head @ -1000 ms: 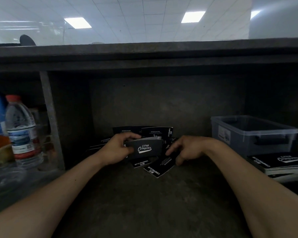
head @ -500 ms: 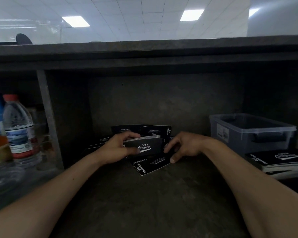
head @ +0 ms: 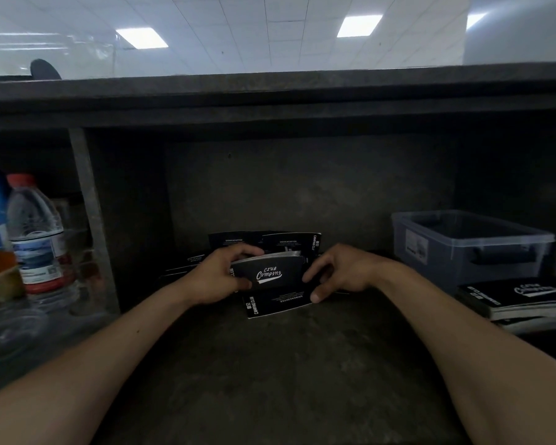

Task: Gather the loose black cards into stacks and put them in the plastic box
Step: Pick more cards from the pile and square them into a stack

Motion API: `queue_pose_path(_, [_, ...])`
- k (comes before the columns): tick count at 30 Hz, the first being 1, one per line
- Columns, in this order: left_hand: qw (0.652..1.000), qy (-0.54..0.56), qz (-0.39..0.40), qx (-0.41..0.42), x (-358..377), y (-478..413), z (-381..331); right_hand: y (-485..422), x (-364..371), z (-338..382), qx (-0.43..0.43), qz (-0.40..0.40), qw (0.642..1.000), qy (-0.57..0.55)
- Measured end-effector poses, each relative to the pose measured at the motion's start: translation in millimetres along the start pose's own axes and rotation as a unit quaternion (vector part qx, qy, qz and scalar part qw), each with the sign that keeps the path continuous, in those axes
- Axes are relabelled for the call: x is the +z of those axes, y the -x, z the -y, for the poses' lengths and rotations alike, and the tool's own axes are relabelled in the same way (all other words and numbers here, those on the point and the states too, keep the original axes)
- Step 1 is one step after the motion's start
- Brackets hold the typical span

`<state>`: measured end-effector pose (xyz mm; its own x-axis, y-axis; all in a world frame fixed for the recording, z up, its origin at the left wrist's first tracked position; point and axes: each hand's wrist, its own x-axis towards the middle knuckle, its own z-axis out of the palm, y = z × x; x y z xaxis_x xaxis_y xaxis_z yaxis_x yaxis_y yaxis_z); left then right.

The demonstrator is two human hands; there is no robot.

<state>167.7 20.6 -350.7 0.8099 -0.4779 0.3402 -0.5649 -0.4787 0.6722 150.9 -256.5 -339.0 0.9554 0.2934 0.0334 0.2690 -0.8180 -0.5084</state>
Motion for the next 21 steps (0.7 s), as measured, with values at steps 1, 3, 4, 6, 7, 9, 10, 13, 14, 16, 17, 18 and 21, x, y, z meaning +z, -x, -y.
queue_pose_path(1, [1.000,0.005,-0.002,-0.001,0,0,1,-1,1,-1,-0.007,-0.011,1.000,-0.006])
queue_pose_path(3, [1.000,0.012,-0.007,-0.006,1,-1,1,-1,1,-2,-0.008,-0.012,1.000,-0.011])
queue_pose_path(4, [1.000,0.013,-0.008,-0.006,2,-2,2,0,0,-2,-0.004,-0.001,1.000,-0.010])
queue_pose_path(6, [1.000,0.008,-0.010,-0.001,2,-2,2,1,-3,0,0.005,0.032,0.999,-0.007])
queue_pose_path(7, [1.000,0.003,-0.010,0.002,2,-2,2,2,-5,1,0.006,0.047,0.999,-0.007])
queue_pose_path(9, [1.000,-0.010,-0.006,0.007,2,-2,3,4,-6,3,0.004,0.071,0.997,-0.003])
queue_pose_path(10, [1.000,-0.015,-0.005,0.010,1,-2,3,4,-7,4,0.003,0.080,0.997,0.001])
queue_pose_path(13, [1.000,-0.015,-0.007,0.011,1,-3,5,6,-5,7,-0.001,0.081,0.997,0.002])
queue_pose_path(14, [1.000,-0.012,-0.007,0.009,1,-4,6,5,-5,8,0.001,0.074,0.997,0.004])
queue_pose_path(16, [1.000,-0.004,-0.007,0.007,1,-4,6,6,-4,9,0.005,0.066,0.998,0.011])
queue_pose_path(17, [1.000,-0.002,-0.008,0.007,1,-4,6,6,-4,9,0.007,0.065,0.998,0.014])
queue_pose_path(18, [1.000,-0.001,-0.009,0.005,1,-4,7,7,-4,10,0.008,0.064,0.998,0.018])
queue_pose_path(21, [1.000,0.021,-0.008,-0.007,2,-4,6,9,-3,12,0.003,0.034,0.999,0.017])
